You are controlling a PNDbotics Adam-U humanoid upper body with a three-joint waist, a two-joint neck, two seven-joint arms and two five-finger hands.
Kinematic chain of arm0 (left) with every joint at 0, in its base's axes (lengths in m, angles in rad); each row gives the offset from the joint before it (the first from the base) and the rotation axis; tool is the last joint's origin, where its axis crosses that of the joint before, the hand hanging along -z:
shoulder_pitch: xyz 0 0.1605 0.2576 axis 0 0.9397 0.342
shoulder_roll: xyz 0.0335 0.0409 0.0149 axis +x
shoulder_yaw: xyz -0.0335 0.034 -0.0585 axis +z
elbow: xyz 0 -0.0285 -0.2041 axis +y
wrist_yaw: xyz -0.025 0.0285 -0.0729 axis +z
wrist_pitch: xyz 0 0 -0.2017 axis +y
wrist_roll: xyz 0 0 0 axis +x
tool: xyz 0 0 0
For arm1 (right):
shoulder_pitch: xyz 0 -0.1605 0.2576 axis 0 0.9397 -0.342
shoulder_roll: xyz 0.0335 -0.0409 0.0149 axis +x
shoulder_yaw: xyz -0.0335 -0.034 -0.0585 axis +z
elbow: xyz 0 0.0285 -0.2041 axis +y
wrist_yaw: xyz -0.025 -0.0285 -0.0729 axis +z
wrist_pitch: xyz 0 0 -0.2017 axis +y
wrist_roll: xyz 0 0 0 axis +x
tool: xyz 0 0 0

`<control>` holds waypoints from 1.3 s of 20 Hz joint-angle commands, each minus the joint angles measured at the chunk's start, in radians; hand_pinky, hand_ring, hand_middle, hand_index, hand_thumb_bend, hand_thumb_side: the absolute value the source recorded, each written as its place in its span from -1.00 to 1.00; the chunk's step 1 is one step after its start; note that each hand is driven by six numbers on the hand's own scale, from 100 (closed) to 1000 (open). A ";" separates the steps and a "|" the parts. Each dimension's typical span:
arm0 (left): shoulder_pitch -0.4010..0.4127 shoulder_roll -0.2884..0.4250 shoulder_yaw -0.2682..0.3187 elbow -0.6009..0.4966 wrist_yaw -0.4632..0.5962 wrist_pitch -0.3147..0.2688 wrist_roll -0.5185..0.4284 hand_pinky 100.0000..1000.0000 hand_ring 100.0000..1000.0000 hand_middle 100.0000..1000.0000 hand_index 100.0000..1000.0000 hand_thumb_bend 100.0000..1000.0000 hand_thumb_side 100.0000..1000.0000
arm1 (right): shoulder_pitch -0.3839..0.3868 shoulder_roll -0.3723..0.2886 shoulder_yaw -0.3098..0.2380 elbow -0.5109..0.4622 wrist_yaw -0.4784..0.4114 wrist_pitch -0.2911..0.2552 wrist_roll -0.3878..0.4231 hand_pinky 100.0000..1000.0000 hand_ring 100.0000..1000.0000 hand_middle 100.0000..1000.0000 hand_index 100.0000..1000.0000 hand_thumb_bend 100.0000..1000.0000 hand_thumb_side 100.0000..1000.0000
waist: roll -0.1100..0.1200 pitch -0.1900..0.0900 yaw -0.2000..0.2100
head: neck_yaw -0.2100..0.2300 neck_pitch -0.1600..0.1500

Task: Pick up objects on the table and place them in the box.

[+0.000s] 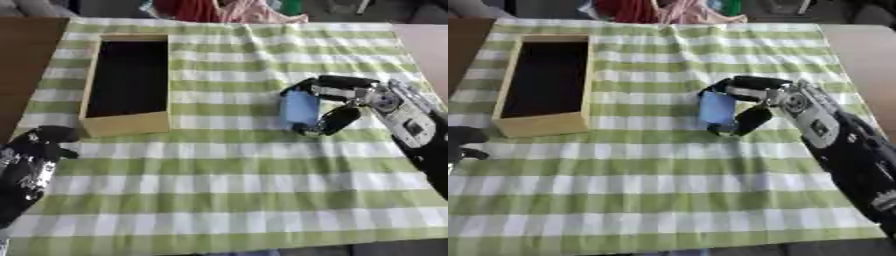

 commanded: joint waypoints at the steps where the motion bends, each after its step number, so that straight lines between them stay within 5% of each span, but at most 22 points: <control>1: -0.010 0.006 -0.003 -0.017 0.001 -0.004 -0.001 0.24 0.50 0.34 0.37 -1.00 0.00 | -0.008 -0.020 -0.022 -0.018 0.018 -0.006 -0.059 0.35 0.74 -0.32 0.74 -0.97 -0.53 | 0.002 -0.013 -0.002 | -0.002 -0.004; 13: -0.006 0.010 -0.004 -0.016 0.004 -0.003 -0.003 0.25 0.50 0.34 0.37 -1.00 0.00 | -0.031 -0.088 -0.037 -0.166 -0.021 -0.008 -0.160 0.34 0.69 -0.41 0.66 -1.00 -0.66 | -0.005 -0.025 -0.004 | -0.002 -0.004; 19: -0.006 0.013 -0.015 -0.015 0.008 -0.005 -0.015 0.25 0.50 0.34 0.37 -1.00 0.00 | -0.119 -0.100 -0.039 -0.186 -0.036 0.001 -0.162 0.35 0.68 -0.40 0.68 -1.00 -0.72 | -0.010 -0.029 0.019 | -0.010 -0.008; 26: -0.030 0.007 -0.061 -0.012 0.026 -0.006 -0.062 0.25 0.50 0.35 0.37 -1.00 0.01 | -0.261 -0.032 -0.027 -0.124 -0.025 0.007 -0.161 0.36 0.67 -0.40 0.70 -1.00 -0.75 | -0.014 -0.025 0.077 | -0.043 -0.022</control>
